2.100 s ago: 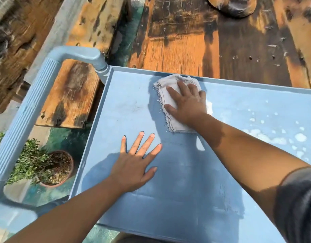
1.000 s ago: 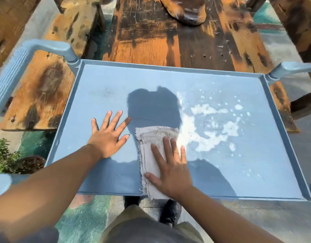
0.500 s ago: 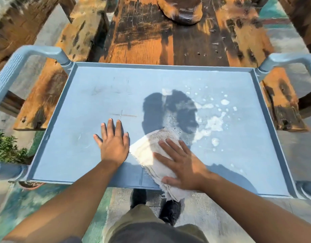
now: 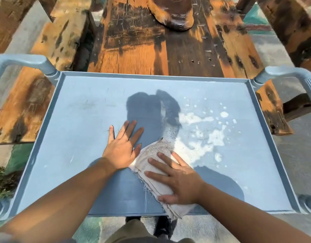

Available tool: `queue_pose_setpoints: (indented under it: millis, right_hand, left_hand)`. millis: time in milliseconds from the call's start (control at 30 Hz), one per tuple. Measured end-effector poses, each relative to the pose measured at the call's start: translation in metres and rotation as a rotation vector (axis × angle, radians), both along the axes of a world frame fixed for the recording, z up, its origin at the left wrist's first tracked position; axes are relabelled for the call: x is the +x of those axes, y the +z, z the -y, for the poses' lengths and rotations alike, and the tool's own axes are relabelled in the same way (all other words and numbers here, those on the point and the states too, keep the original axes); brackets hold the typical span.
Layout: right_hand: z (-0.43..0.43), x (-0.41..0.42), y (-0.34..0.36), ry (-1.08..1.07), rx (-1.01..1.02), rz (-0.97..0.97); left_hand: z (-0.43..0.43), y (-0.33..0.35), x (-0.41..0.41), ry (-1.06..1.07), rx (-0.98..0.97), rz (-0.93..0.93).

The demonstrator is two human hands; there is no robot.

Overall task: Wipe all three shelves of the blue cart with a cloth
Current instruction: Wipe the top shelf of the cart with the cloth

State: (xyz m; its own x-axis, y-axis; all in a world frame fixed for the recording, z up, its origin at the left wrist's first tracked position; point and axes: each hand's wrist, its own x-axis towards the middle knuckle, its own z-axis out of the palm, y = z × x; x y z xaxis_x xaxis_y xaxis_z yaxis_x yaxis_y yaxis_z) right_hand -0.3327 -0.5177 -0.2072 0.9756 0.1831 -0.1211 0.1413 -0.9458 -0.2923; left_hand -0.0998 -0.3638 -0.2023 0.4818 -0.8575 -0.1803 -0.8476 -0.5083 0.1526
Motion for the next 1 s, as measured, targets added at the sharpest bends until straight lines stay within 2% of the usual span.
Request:
queue_pose_setpoints:
  millis: [334,434,567,701,868,1001]
  right_hand:
    - [0.035,0.097,0.0,-0.148,-0.123,0.032]
    - [0.041,0.114,0.0,-0.226,-0.083,0.063]
    - [0.047,0.154,0.007,-0.414,-0.089,0.112]
    - [0.063,0.188,0.002,-0.456,-0.21,-0.075]
    - [0.086,0.22,-0.004,-0.652,-0.083,0.091]
    - [0.099,0.246,-0.006,-0.831,-0.07,-0.017]
  left_hand:
    - [0.001,-0.008,0.005,0.07,-0.155,-0.092]
    - [0.001,-0.008,0.006,0.06,-0.177,-0.094]
    - [0.004,-0.008,0.007,-0.016,-0.131,-0.035]
    - [0.007,-0.007,0.01,-0.008,-0.051,-0.013]
    - [0.012,-0.005,0.013,-0.076,-0.021,0.025]
    - [0.011,-0.008,0.014,-0.077,-0.027,0.037]
